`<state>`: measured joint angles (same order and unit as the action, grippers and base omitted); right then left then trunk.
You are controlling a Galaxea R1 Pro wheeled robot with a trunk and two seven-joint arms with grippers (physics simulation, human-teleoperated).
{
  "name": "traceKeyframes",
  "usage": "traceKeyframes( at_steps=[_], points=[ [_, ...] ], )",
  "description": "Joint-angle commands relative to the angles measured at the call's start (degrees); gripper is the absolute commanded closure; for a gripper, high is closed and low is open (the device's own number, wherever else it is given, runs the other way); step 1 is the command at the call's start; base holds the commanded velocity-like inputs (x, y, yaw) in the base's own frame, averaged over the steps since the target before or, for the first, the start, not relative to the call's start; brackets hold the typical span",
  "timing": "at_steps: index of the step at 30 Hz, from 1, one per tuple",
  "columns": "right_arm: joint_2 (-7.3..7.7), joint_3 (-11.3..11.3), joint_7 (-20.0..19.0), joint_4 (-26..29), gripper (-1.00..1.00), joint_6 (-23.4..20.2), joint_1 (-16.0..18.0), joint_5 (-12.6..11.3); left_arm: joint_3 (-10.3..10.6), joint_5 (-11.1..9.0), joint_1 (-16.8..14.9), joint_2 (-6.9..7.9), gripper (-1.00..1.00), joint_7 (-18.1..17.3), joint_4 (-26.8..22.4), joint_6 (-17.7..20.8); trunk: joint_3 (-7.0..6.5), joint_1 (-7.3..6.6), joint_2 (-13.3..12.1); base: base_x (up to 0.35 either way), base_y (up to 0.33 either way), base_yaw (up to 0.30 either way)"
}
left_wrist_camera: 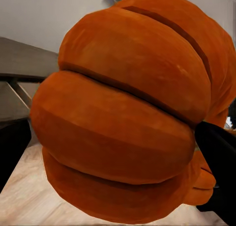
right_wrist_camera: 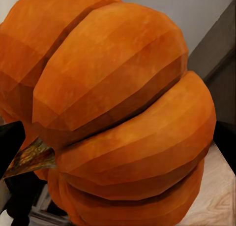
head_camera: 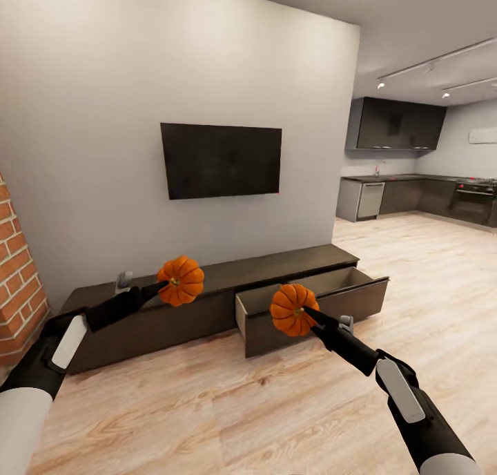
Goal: Place each of the two pumpkins and all three candles from the living room inside a cabinet in the living room (use any cabinet), then make sure every cabinet is closed, and position the cauldron so it is next to a table in the living room.
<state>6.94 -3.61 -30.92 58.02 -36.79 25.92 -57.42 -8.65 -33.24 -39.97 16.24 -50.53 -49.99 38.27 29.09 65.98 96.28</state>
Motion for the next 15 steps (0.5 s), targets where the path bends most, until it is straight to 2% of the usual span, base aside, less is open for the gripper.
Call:
traceKeyframes(
  at_steps=[1, 5, 15],
  points=[
    [-0.03, -0.4, 0.0, 0.0, 1.00, -0.5, 0.0, -0.4, -0.1, -0.3, 0.0, 0.02, 1.00, 0.0, 0.0, 0.4, 0.06, -0.01, 0.0, -0.012, 0.022, -0.293],
    [-0.14, -2.5, 0.1, 0.0, 1.00, -0.5, -0.1, -0.3, 0.0, -0.3, 0.0, 0.02, 1.00, 0.0, 0.0, 0.4, 0.06, -0.01, 0.0, -0.005, 0.009, -0.293],
    [-0.19, -3.2, 0.1, -0.1, 1.00, -0.5, -0.5, -0.3, 0.0, -0.2, 0.0, -0.02, 1.00, 0.0, 0.0, 0.3, 0.06, -0.01, 0.0, -0.001, 0.001, -0.292]
  ],
)
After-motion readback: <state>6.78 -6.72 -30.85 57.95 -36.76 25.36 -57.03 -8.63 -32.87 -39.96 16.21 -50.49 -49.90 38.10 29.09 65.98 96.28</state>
